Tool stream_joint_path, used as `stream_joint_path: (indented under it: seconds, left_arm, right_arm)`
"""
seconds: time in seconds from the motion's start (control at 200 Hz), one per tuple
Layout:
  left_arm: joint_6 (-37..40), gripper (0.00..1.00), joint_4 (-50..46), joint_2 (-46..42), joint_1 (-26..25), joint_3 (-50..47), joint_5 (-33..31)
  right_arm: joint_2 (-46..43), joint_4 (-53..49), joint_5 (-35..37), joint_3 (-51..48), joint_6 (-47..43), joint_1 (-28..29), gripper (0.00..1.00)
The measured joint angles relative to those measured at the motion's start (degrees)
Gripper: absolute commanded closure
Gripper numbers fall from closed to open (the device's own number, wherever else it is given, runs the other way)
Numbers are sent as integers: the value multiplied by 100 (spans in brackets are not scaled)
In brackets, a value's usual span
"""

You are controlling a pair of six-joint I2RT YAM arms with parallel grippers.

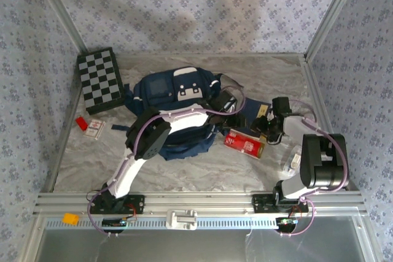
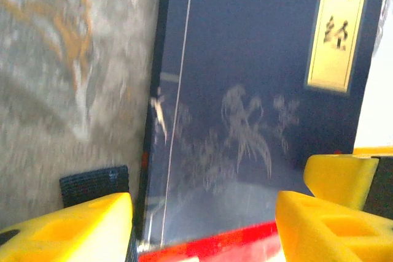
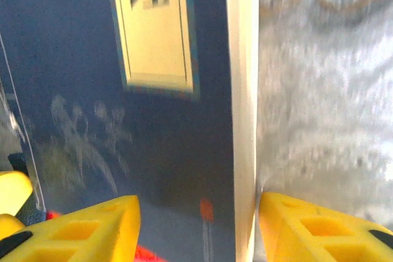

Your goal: Pack the student bag

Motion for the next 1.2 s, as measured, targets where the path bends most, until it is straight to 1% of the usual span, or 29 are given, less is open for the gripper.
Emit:
stream_joint_path:
  seconds: [0.125,0.18,0.235,0.39,0.53,0.8,1.199]
  left_arm:
    - [0,37,111,-120,-46,-111,-109]
    - [-17,39,122,-120,-28,-98,-179]
    - [-15,41,105,-109,-2,-37,-240]
    - [-17,42,103,66,46,420,-411]
    - [-17,42,59,286,63,730,-426]
    - [-17,46,-264,678,98,931,-479]
    - [-15,50,-308,697,114,990,-452]
  right_arm:
    - [-164,-114,-79,-87,11,-57,38]
    - [-149,-101,-133,-87,4,-111,39]
    - [-57,-98,-205,-48,-2,-192,40]
    - [275,-210,-527,129,-7,-435,43]
    - [590,-474,-721,378,-2,-573,45]
    - [647,-597,-750,470,-2,-579,46]
    - [573,-573,-551,509,-74,-374,48]
